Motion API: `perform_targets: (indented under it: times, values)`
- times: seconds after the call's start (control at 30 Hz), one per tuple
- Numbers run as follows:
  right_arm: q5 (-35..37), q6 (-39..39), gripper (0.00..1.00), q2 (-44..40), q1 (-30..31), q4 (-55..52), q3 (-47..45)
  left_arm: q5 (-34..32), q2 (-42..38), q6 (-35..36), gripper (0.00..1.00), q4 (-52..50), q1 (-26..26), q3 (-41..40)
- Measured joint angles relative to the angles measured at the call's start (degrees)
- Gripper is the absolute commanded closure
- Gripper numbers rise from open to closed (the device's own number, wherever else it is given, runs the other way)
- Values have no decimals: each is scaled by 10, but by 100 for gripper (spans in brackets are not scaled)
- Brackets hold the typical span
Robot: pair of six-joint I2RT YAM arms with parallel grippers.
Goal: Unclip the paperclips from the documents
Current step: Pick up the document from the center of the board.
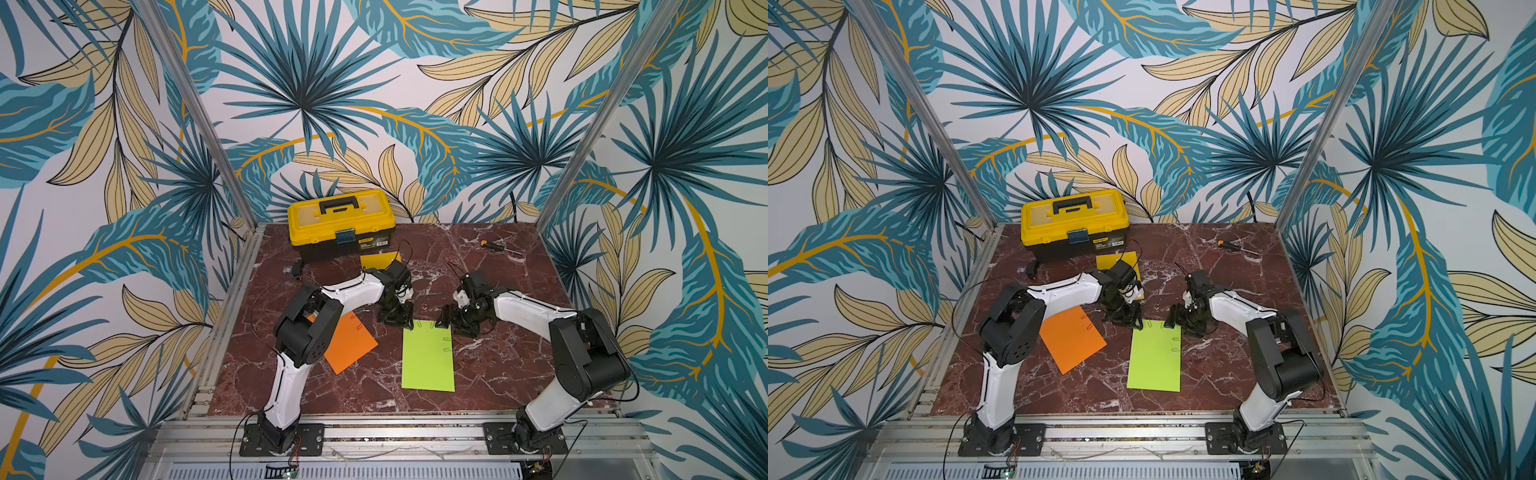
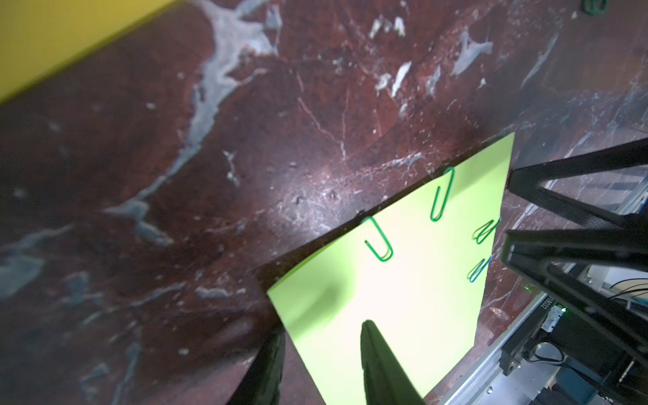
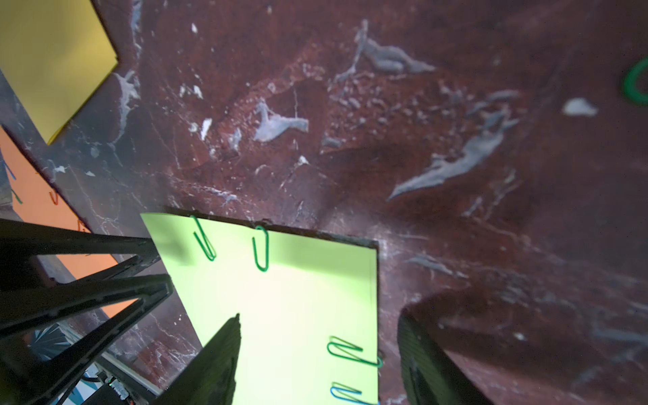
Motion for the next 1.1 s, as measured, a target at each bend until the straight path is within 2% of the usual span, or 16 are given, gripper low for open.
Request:
perform_targets:
  times: [0.57, 1.1]
  values:
    - [-50, 0, 25, 13, 12, 51, -3, 12, 9, 0, 67, -11, 4, 10]
    - [-87, -5, 31, 7, 17, 112, -30, 12, 9, 0, 67, -12, 5, 11]
